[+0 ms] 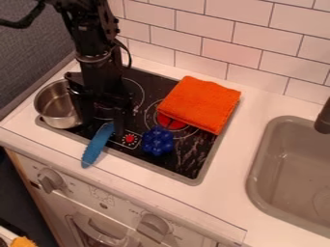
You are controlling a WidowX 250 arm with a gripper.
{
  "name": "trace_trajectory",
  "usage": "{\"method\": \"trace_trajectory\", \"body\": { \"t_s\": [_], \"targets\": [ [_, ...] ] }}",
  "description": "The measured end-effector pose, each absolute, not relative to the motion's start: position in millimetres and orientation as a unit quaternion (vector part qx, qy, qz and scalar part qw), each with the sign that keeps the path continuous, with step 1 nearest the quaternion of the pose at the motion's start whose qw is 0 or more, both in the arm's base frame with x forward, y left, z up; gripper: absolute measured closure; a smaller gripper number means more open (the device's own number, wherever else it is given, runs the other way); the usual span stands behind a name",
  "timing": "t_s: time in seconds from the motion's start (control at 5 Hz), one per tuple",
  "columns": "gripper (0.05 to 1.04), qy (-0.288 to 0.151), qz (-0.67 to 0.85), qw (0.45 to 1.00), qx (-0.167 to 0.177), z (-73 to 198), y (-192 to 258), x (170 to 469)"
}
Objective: Moved the orange cloth to the left top side of the burner
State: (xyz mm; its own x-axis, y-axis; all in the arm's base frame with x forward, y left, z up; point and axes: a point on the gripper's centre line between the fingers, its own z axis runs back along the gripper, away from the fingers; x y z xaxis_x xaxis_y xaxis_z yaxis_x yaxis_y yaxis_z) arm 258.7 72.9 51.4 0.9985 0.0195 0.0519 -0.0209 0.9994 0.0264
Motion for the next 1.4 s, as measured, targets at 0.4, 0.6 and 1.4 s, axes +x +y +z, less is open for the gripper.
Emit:
{"method": "trace_trajectory", "body": {
  "t_s": [0.4, 0.6, 1.4],
  "targets": [
    [0.083, -0.002, 0.01, 1.0, -0.008, 43, 54, 264],
    [0.083, 0.008, 0.025, 1.0, 0.006, 49, 43, 275],
    [0.083, -0.053, 0.014, 0.998, 0.025, 46, -13, 384]
  ]
}}
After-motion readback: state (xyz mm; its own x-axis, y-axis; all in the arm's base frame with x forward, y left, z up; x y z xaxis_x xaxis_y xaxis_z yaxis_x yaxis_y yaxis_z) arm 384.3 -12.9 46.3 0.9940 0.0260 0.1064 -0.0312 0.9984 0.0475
